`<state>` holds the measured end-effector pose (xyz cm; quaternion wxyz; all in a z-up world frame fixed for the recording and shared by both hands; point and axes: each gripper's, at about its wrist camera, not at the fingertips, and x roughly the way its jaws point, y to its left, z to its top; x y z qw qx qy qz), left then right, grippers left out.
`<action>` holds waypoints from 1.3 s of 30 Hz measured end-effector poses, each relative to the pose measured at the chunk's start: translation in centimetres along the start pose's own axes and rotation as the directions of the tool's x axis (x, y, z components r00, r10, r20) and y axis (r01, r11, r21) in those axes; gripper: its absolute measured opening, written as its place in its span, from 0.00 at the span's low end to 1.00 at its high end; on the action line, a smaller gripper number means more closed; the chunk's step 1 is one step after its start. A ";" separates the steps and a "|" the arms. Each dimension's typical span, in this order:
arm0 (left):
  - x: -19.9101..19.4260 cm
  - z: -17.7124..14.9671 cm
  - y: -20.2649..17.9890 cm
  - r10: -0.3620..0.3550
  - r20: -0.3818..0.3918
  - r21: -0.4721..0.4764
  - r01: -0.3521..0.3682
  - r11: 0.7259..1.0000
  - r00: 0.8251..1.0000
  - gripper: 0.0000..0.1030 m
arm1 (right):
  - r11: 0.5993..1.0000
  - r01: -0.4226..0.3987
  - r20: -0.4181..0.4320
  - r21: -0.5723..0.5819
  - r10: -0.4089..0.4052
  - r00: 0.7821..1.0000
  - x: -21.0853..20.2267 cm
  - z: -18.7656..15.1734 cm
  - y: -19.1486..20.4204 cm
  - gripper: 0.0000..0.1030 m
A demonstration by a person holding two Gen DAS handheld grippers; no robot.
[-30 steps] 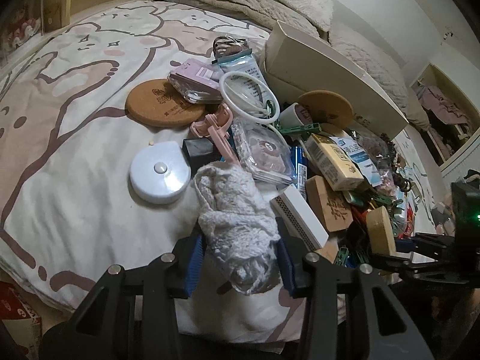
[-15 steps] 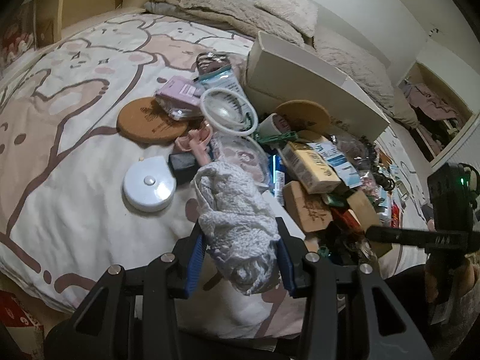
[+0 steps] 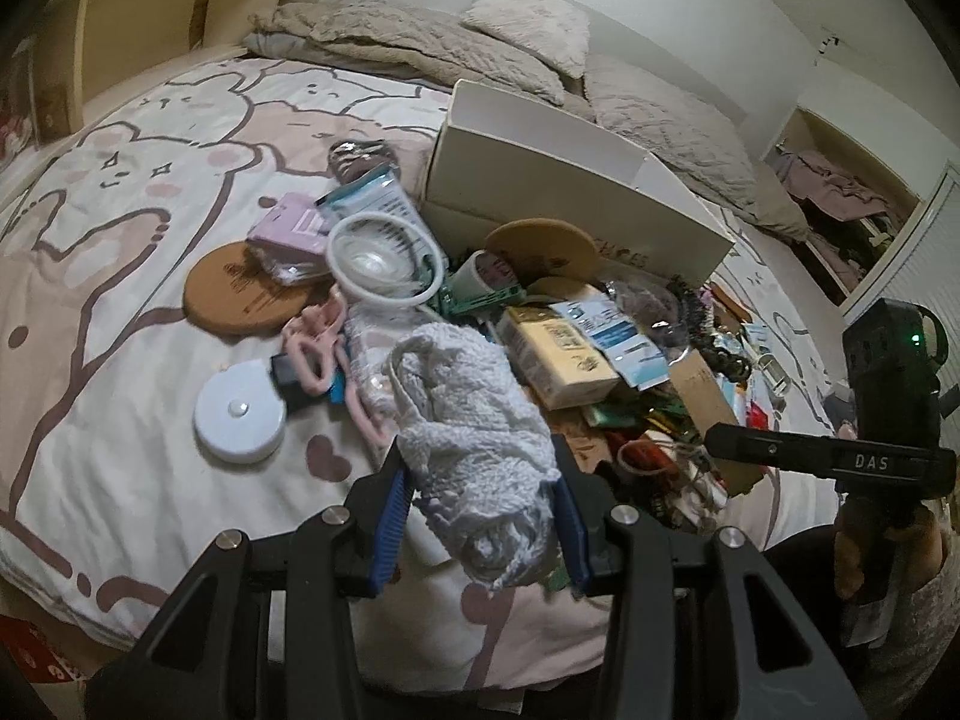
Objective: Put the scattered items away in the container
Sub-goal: 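Lift the knit bundle with the left gripper while the right gripper lifts the wooden board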
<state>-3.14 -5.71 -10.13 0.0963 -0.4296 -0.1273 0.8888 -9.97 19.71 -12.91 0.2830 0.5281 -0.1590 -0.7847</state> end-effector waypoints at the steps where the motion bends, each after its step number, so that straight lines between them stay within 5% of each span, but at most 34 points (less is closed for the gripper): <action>1: 0.0 0.2 -0.2 -0.004 0.002 0.002 0.004 1.000 1.000 0.42 | 1.000 0.002 0.010 -0.006 -0.002 1.000 -0.3 0.2 0.1 0.44; 22: -0.6 7.9 -3.7 -0.040 0.140 0.051 0.033 0.998 0.989 0.42 | 0.998 0.045 0.241 -0.046 -0.032 0.970 -5.7 5.5 0.4 0.44; 39: 2.9 14.1 -7.3 -0.098 0.175 0.128 0.076 0.989 0.980 0.42 | 1.000 0.013 0.371 -0.023 -0.004 0.929 -8.7 10.7 -0.7 0.44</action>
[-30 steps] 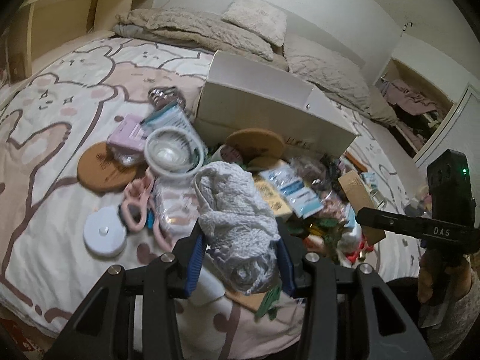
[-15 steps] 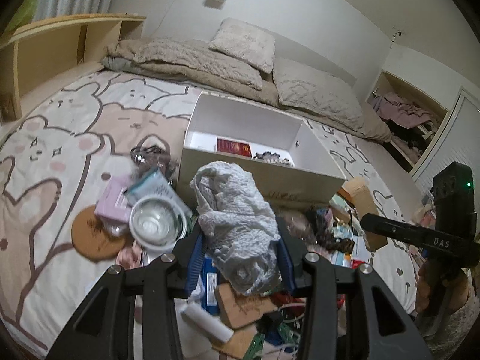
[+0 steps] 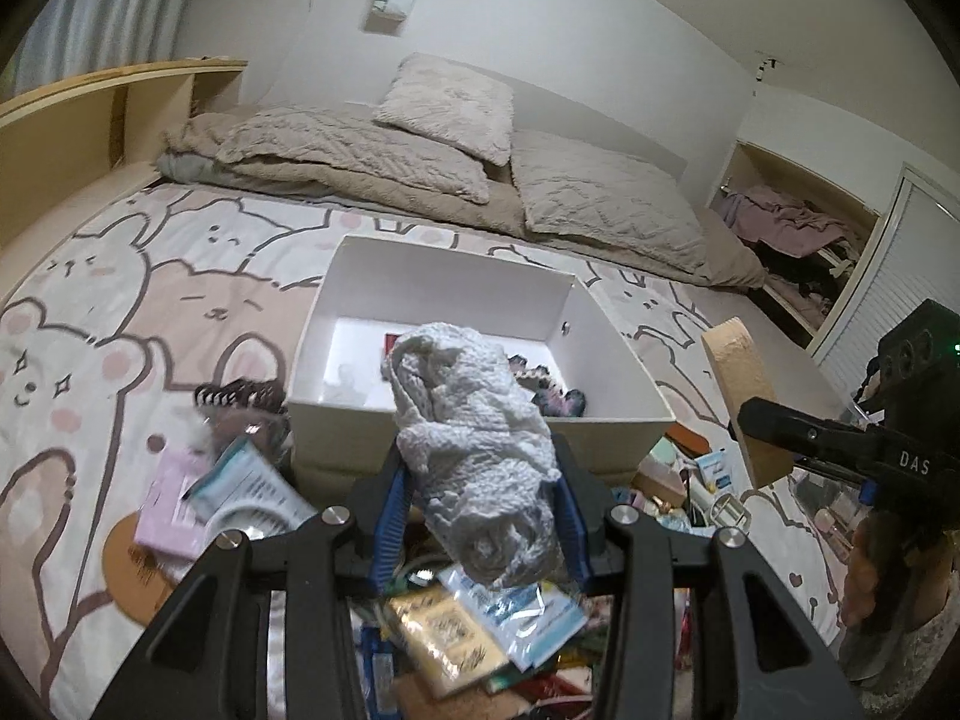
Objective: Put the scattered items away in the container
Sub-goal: 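Lift the knit bundle with the left gripper while the right gripper lifts the wooden board, then carry the knit bundle and wooden board over the white box with both grippers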
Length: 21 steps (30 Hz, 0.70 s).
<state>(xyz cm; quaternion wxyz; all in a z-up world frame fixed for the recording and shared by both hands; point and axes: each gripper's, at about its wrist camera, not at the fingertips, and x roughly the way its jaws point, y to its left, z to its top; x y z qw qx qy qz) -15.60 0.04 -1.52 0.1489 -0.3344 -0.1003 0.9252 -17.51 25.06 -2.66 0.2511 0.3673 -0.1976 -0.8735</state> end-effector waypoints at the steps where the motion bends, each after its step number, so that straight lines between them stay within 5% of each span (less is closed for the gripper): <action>1: 0.3 0.4 -0.1 -0.003 0.002 0.001 0.003 1.000 1.000 0.42 | 1.000 0.000 0.004 0.002 0.000 1.000 0.2 0.3 0.0 0.44; 10: 2.9 3.4 -0.6 0.002 0.029 0.022 -0.003 1.000 1.000 0.42 | 1.000 -0.008 0.034 -0.007 0.008 0.999 1.9 3.2 -0.2 0.44; 21: 7.2 7.1 -0.8 -0.032 0.019 0.034 0.031 0.999 0.999 0.42 | 0.996 0.080 -0.010 -0.050 -0.081 0.997 5.4 6.2 -1.5 0.44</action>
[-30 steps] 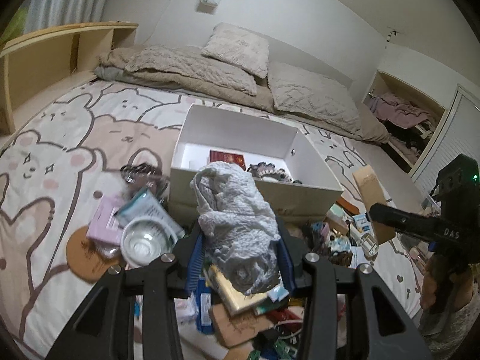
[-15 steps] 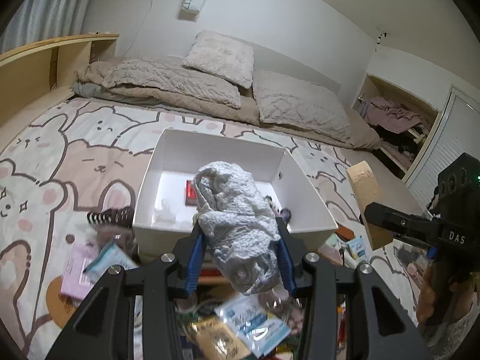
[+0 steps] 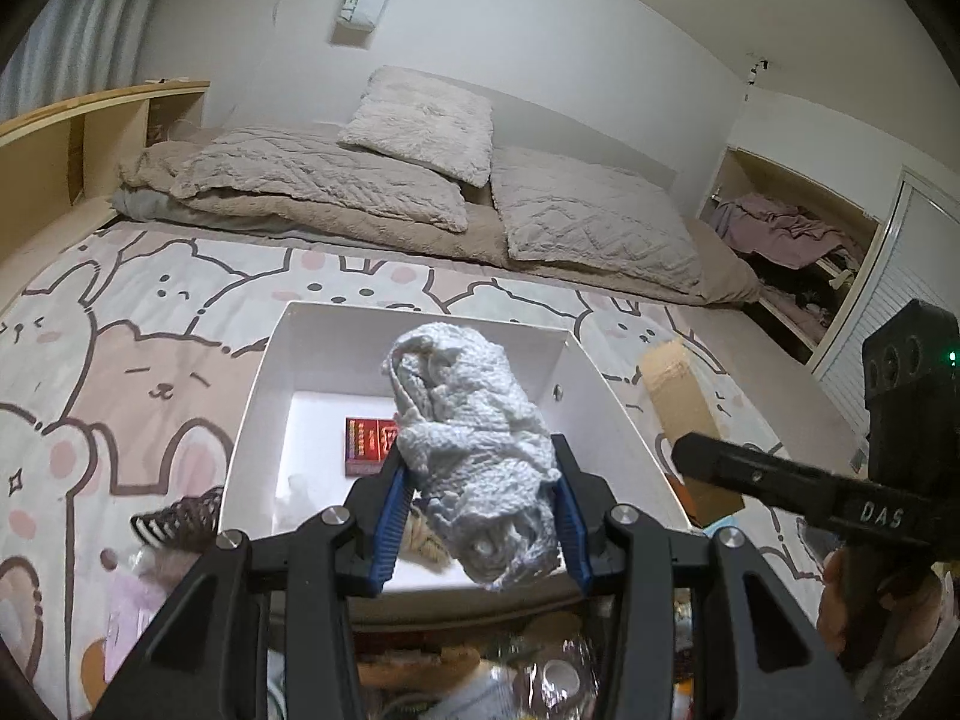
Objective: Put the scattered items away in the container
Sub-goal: 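Carry the knit bundle and wooden board over the white box with both grippers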
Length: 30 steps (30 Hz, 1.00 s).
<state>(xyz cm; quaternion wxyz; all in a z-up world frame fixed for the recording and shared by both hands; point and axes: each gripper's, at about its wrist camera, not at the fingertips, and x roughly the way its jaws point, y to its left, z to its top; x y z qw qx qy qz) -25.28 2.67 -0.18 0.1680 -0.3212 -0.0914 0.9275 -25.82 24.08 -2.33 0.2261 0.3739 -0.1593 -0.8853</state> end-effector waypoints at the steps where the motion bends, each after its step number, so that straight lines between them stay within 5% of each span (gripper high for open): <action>1: 0.4 0.3 0.0 -0.001 -0.007 0.000 0.001 1.000 1.000 0.42 | 1.000 0.011 -0.011 -0.004 -0.011 1.000 0.4 0.4 -0.2 0.44; 11: 4.5 2.8 0.2 0.001 -0.090 0.016 0.001 1.000 0.996 0.42 | 0.997 0.074 -0.074 0.013 -0.073 0.995 4.0 3.5 -1.9 0.44; 18: 7.8 3.9 1.5 0.056 -0.177 0.030 -0.051 0.998 0.983 0.42 | 0.986 0.165 -0.185 0.009 -0.161 0.970 8.4 4.7 -2.8 0.44; 25: 10.1 4.7 3.3 0.127 -0.239 0.081 -0.111 0.991 0.963 0.42 | 0.927 0.350 -0.289 -0.132 -0.374 0.881 12.7 5.3 -4.4 0.44; 30: 11.3 5.3 5.1 0.189 -0.276 0.114 -0.163 0.980 0.942 0.42 | 0.913 0.377 -0.315 -0.155 -0.407 0.857 14.1 5.5 -5.5 0.44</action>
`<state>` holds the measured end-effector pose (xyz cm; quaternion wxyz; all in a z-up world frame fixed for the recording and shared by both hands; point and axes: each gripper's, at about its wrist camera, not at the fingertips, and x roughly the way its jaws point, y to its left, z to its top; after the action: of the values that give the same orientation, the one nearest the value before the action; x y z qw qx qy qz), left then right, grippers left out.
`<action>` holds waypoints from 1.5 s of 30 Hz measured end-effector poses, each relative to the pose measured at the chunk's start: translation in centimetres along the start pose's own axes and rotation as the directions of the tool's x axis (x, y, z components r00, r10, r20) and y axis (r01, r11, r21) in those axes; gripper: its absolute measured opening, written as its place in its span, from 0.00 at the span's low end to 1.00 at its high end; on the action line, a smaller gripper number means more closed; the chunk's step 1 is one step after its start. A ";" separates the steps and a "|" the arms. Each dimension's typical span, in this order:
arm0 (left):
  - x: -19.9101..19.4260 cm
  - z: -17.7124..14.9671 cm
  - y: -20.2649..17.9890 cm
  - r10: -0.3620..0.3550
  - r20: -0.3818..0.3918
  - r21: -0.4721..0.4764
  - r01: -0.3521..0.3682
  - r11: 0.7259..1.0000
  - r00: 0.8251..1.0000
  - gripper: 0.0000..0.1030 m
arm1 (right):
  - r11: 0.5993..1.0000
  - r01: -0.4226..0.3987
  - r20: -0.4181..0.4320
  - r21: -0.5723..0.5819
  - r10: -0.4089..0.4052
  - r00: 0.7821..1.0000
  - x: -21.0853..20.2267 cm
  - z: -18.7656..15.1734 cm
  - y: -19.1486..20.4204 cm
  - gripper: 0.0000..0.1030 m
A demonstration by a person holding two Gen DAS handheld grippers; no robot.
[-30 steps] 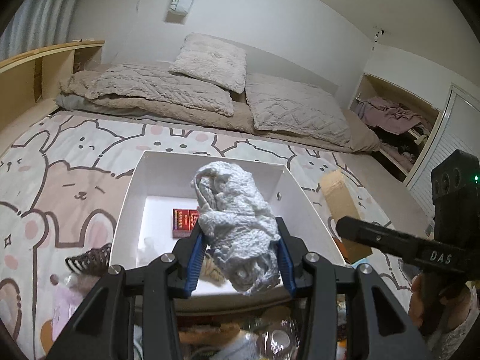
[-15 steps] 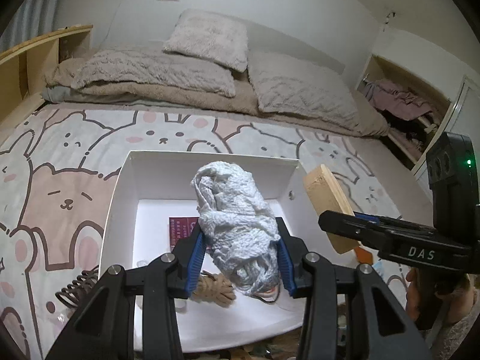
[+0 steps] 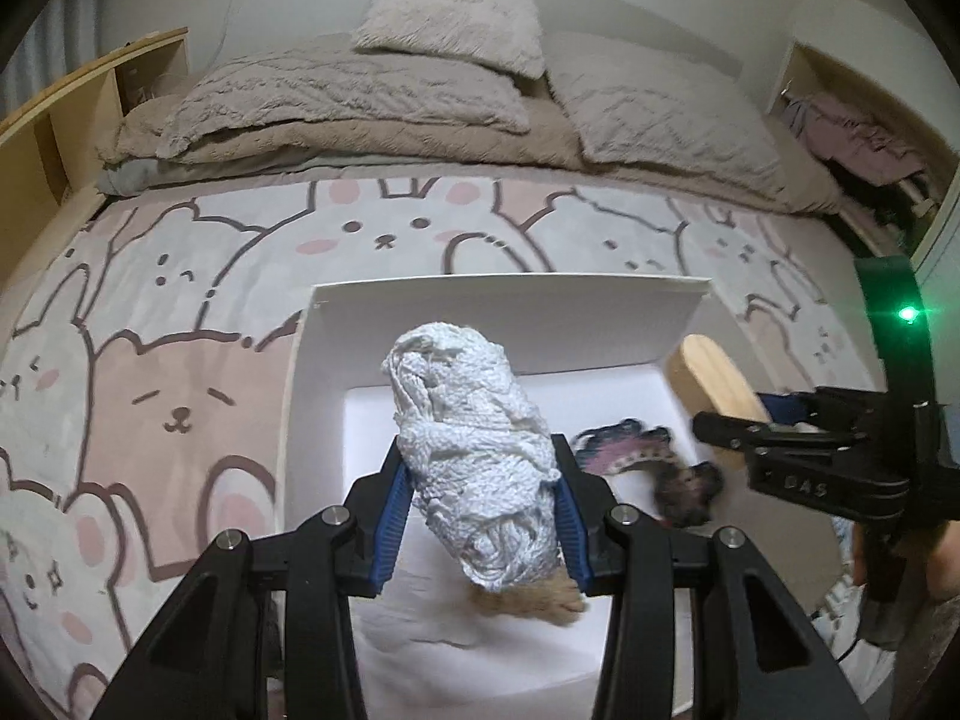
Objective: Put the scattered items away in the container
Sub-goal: 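Carry the knit bundle and wooden board over the white box with both grippers, then open the right gripper to drop the board while the left gripper drops the bundle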
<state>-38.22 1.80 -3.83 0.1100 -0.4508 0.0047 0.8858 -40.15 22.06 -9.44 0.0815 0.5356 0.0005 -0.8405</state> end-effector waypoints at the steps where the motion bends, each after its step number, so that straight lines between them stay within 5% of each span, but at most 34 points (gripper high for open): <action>1: 0.2 0.2 0.3 0.015 -0.007 0.005 -0.015 1.000 1.000 0.42 | 1.000 0.009 -0.004 -0.002 -0.009 1.000 0.3 0.2 0.0 0.44; 6: 2.0 1.2 0.6 0.081 -0.046 0.075 -0.077 0.994 0.996 0.42 | 0.995 0.086 -0.019 -0.057 -0.087 0.996 1.3 0.8 0.3 0.44; 14: 4.6 2.1 -0.3 0.177 -0.086 0.186 -0.158 0.970 0.980 0.42 | 0.992 0.091 -0.017 -0.089 -0.093 0.996 2.1 1.3 0.6 0.44; 21: 6.9 1.9 -0.2 0.289 -0.124 0.269 -0.248 0.931 0.949 0.42 | 0.983 0.134 -0.014 -0.126 -0.136 0.991 2.8 1.8 1.0 0.44; 42: 9.4 0.7 0.3 0.380 -0.140 0.330 -0.319 0.888 0.914 0.44 | 0.974 0.136 0.022 -0.179 -0.134 0.991 2.1 1.9 1.8 0.45; 45: 9.3 0.7 0.1 0.395 -0.115 0.326 -0.341 0.882 0.911 0.53 | 0.975 0.132 0.029 -0.179 -0.129 0.991 1.8 1.9 1.7 0.45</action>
<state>-44.10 3.51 -10.82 0.0051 -0.4969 0.2340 0.8356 -42.36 19.93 -10.08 0.0745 0.5177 0.1111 -0.8450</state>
